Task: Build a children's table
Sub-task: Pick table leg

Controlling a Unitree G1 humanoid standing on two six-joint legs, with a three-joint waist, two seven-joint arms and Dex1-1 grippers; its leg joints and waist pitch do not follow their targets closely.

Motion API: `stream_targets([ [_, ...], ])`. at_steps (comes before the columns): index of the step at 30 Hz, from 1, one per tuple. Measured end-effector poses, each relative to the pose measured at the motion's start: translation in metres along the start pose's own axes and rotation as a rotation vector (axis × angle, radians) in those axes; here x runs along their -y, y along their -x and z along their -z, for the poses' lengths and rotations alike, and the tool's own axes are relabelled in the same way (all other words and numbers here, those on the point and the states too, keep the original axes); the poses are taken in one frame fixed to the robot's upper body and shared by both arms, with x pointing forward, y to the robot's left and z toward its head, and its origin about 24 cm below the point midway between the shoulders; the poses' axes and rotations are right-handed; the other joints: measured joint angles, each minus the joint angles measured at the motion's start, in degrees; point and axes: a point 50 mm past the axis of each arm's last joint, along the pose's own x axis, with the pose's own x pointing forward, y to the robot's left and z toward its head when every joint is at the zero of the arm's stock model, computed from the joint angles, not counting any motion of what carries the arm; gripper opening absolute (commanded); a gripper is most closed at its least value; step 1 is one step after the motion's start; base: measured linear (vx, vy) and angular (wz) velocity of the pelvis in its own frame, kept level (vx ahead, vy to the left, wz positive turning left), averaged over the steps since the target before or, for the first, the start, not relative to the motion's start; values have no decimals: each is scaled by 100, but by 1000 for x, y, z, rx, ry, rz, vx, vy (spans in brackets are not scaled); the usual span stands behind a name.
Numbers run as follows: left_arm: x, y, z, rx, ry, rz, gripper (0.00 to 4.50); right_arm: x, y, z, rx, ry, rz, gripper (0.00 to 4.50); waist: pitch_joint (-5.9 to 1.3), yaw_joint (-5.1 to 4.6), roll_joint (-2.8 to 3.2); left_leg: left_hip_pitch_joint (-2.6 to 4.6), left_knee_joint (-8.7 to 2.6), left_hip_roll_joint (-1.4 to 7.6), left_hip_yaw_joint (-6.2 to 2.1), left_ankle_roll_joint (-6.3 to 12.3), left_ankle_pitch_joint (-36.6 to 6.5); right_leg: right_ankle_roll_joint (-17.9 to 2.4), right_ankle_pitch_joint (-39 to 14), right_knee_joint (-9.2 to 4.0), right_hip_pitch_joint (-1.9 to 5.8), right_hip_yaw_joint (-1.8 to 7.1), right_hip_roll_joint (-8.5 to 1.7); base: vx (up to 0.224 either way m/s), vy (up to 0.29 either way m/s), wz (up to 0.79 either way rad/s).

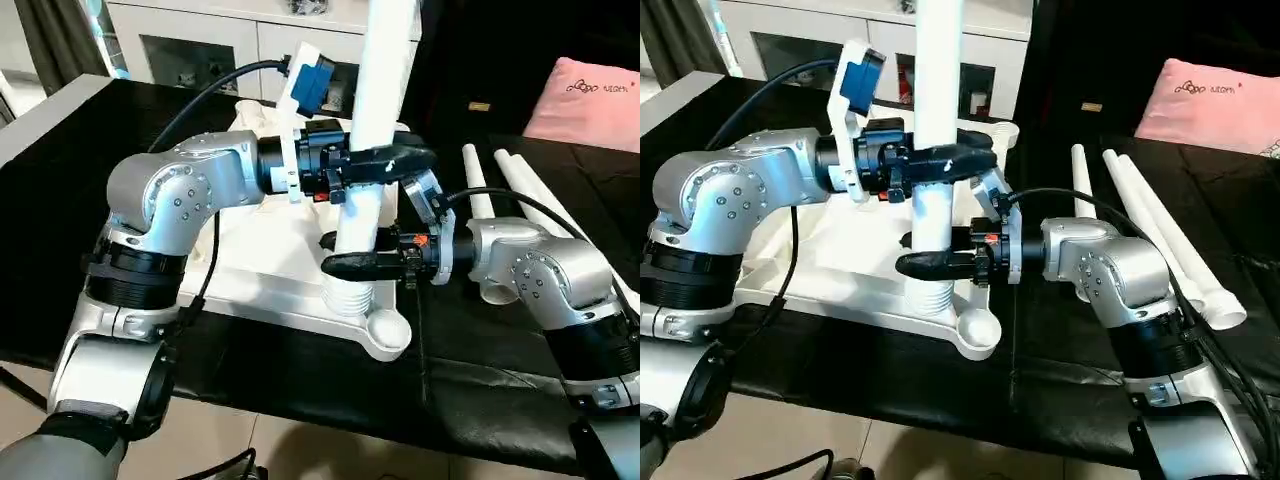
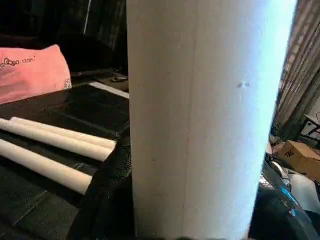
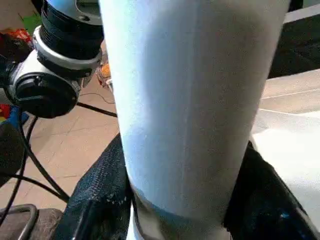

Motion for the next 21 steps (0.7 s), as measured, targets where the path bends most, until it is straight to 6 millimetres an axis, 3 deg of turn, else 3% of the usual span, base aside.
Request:
stream_targets([
  [6,0,0,-2,17,-17,2,181,1,1,-2,13,18,6,196,0,3,0,0,0,0,0,1,1,-1,0,0,0,0,0,0,0,0],
  [7,0,0,-2,21,-16,2,237,1,0,-2,16,20,6,196,0,3,0,0,0,0,0,1,1,-1,1,0,0,0,0,0,0,0],
  [17,5,-13,-17,154,6,8,308,4,-8,-2,63,22,41,194,-1,31,2,2,1,0,0,2,2,-4,2,0,2,-1,0,0,0,0],
  [19,4,-12,-19,180,19,-7,345,6,-10,-3,69,15,51,194,-1,29,2,1,1,0,0,2,3,-5,3,1,1,-2,0,0,0,0],
  [21,4,-14,-24,215,21,-3,347,7,-12,-4,77,18,63,194,-1,32,2,0,1,0,-1,3,4,-6,3,0,1,-3,0,0,0,0],
])
